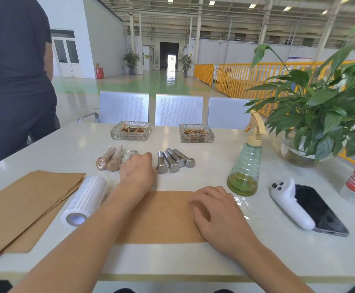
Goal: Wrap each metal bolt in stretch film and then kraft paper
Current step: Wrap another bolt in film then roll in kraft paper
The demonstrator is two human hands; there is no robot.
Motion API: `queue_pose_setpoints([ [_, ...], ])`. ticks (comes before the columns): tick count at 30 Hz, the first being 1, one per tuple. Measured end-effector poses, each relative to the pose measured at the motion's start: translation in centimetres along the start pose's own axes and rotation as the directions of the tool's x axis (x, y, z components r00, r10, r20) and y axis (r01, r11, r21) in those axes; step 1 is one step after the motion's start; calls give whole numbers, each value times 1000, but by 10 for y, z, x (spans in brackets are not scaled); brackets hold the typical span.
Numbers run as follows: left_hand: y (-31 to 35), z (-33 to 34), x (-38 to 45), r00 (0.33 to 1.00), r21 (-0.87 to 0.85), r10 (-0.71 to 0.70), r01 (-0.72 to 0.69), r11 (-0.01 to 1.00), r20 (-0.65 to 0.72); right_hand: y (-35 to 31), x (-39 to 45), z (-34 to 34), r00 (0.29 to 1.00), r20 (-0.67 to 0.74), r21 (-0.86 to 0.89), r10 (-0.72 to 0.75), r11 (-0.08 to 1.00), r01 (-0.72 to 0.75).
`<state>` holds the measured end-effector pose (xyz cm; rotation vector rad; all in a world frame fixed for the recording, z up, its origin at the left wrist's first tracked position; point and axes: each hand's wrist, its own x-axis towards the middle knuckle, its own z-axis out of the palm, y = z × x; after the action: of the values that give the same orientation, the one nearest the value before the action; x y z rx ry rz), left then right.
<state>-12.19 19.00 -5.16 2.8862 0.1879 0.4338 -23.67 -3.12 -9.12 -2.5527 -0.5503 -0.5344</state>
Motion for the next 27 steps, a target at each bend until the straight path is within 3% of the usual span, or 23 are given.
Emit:
queue_pose_setpoints([
  [3,3,-1,3,998,55,-53,51,997,46,-1,-1,-3,995,-92,53,27,998,-22],
  [7,0,0,4,988,38,-130,127,991,88,1,0,-5,992,-115,74,57,996,-48],
  [11,2,1,-5,979,117,-116,97,988,170,3,1,-6,984,-143,95,109,991,-96],
  [16,5,-19,-20,992,72,-82,76,995,100,1,-1,-7,991,-104,45,88,996,-83],
  [19,1,-34,-38,993,-65,113,-115,991,-35,0,-2,-6,998,-31,-34,59,998,-60],
  [23,-15,-30,-76,889,-325,458,-442,836,-32,-1,-2,-6,995,8,-79,96,992,-95],
  [27,-24,-11,-97,831,-328,556,-528,783,-12,-4,-3,-8,994,-3,-128,113,985,-112],
])
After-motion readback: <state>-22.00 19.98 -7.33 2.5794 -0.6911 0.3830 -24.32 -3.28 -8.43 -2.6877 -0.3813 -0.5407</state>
